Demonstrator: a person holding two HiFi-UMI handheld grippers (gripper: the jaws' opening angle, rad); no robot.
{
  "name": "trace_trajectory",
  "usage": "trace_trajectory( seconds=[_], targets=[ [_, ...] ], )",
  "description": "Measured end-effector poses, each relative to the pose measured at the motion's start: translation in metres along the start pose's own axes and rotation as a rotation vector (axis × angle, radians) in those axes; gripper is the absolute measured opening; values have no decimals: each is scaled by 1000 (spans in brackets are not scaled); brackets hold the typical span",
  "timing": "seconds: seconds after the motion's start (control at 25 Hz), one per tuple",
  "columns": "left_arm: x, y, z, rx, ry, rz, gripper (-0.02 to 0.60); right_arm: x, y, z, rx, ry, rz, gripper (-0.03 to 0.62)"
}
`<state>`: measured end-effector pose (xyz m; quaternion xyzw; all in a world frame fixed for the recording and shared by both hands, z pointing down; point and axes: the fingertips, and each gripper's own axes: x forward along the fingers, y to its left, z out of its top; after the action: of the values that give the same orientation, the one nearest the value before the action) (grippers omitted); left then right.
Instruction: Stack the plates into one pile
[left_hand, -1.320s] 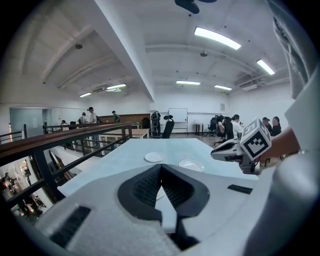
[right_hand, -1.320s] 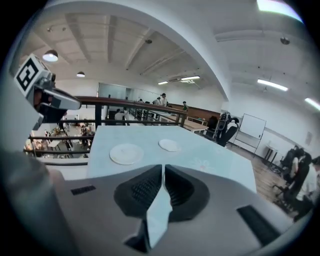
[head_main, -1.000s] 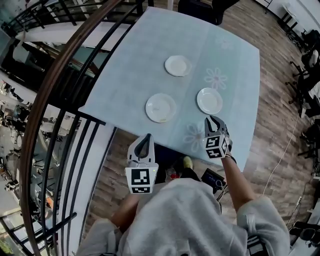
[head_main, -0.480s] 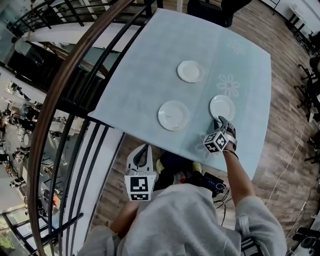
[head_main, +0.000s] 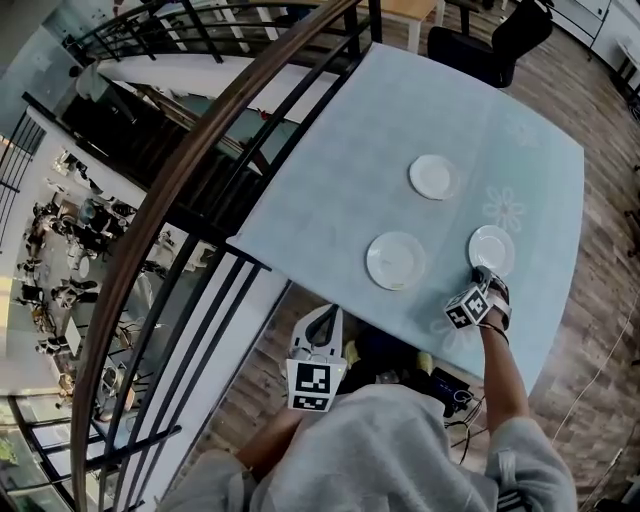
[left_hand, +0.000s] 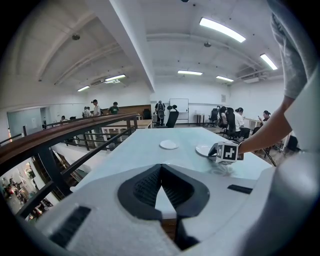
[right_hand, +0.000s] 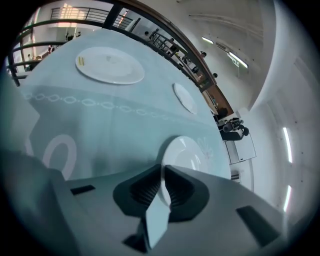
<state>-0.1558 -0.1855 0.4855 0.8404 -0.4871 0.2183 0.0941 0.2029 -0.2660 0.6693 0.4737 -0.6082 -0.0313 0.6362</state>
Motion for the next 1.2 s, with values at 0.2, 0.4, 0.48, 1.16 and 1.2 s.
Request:
trace_trajectory(
  seconds=[0.2,0.4,0.48,1.16,1.2],
  targets=[
    [1,9,6,-3,-18,7,18,-4,-16,1,28,-11,-34,37],
    [-2,11,6,-11,-40,-9,18,-36,-45,8,90,-63,-111,32],
    [-5,17,6,-13,-55,-11,18,-46,-52,18,87,-87,-141,31],
    [-16,20,12,-45,-120,-10,18,-115,-51,79,-7,-250,-185,31],
    [-17,19,11,-51,-120,-9,18,-117,-49,83,-14,-262,-183,31]
  ],
)
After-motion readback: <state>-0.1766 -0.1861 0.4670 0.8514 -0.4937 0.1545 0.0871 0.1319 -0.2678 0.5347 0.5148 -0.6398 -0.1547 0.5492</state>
